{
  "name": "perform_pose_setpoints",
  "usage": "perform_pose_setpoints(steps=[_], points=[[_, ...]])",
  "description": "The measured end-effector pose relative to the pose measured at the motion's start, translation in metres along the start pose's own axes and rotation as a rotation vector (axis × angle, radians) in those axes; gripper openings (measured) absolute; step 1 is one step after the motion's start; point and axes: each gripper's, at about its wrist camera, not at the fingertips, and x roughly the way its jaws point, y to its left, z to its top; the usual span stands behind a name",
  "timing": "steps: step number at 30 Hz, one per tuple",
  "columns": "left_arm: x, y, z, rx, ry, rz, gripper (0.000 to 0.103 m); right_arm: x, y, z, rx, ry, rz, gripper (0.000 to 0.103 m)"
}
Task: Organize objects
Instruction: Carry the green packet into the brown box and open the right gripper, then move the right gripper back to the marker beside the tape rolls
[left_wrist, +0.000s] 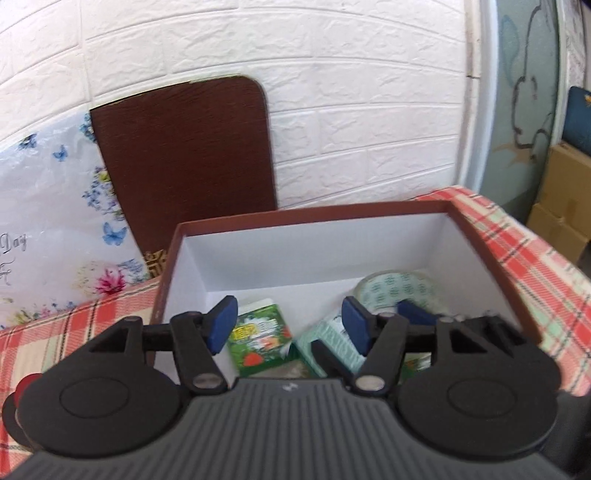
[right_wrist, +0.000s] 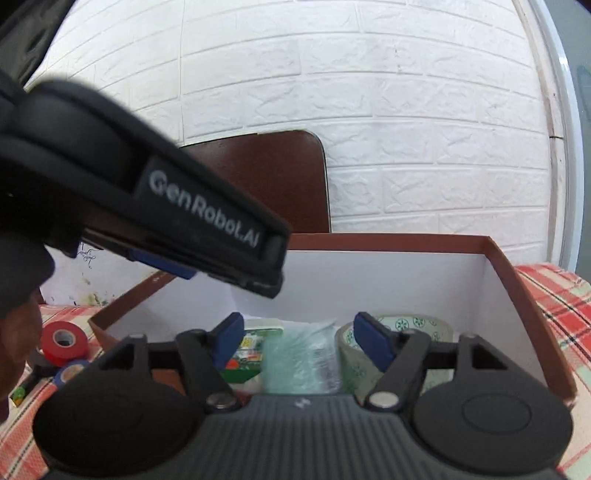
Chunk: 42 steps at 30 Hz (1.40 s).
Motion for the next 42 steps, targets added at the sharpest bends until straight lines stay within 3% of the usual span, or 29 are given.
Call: perform_pose_setpoints(steps=[6, 9, 18, 25, 29, 35, 42], points=[[-0.005, 0.011, -0.005, -0.043, 0.011, 0.013, 0.068, -0.013, 0.002, -0.007, -0.028, -0.048, -0.014, 0.073], [-0.016, 0.008, -0.007, -0.021, -0.002, 0.054, 0.068, -0.018, 0.003, -0.008, -0.029, -0.058, -0.012, 0.081], [-0.056, 0.022, -0.018, -0.064, -0.018, 0.114, 0.068, -0.048, 0.017, 0.004, -0.032, -0.098, -0.019, 0.081], [-0.078, 0.048, -0.035, -0.108, -0.016, 0.163, 0.068, -0.090, 0.004, -0.017, 0.019, -0.073, -0.080, 0.082], [-0.085, 0.058, -0.047, -0.128, -0.003, 0.191, 0.068, -0.071, -0.020, -0.010, 0.067, 0.020, -0.120, 0.085], [-0.098, 0.072, -0.063, -0.142, 0.004, 0.221, 0.069, -0.064, -0.051, -0.003, 0.156, 0.047, -0.214, 0.088], [-0.106, 0.097, -0.083, -0.187, 0.025, 0.253, 0.069, -0.091, -0.008, -0.014, 0.117, 0.028, -0.118, 0.088]])
